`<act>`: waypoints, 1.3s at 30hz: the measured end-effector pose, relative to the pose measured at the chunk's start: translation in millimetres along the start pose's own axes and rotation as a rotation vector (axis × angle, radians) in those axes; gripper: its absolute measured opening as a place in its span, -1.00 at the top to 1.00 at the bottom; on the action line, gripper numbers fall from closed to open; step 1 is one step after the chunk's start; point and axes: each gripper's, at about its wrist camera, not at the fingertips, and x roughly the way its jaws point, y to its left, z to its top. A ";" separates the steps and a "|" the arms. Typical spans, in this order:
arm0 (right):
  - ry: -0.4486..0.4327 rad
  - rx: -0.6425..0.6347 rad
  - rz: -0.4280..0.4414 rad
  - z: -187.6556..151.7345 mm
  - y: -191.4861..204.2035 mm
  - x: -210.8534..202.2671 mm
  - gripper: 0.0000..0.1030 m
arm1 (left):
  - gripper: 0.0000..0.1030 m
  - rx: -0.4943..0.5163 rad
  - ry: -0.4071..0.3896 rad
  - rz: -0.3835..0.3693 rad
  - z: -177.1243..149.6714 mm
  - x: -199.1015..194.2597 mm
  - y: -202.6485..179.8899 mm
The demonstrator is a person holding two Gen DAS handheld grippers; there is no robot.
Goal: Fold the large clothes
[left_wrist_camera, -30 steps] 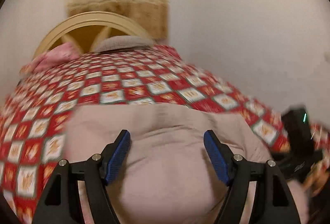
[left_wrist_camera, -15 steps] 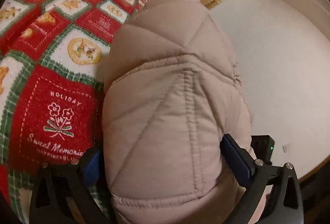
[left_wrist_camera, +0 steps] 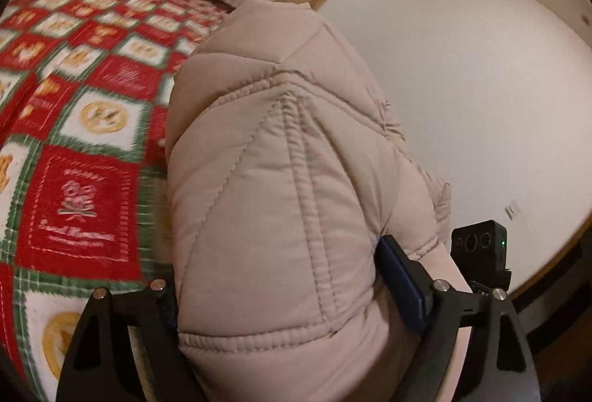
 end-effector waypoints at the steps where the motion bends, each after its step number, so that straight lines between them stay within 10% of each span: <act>1: -0.010 -0.007 0.000 -3.5 6.8 -9.6 -0.15 | -0.66 0.018 0.000 -0.023 1.0 -2.2 -11.0; 7: -0.134 -0.009 0.001 -13.5 29.8 -85.2 -0.01 | -0.65 0.094 0.014 -0.180 5.4 7.0 -84.1; 16: -0.383 0.011 -0.217 -21.9 8.1 -247.9 0.01 | -0.66 0.202 0.190 -0.336 2.9 124.8 -204.9; 25: -0.373 0.178 -0.481 -15.4 -123.5 -274.8 0.04 | -0.68 0.296 0.339 -0.051 -32.3 274.0 -224.9; 39: -0.359 0.319 -0.365 4.4 -221.5 -243.1 -0.31 | -0.98 0.415 0.302 0.222 -28.5 311.3 -223.7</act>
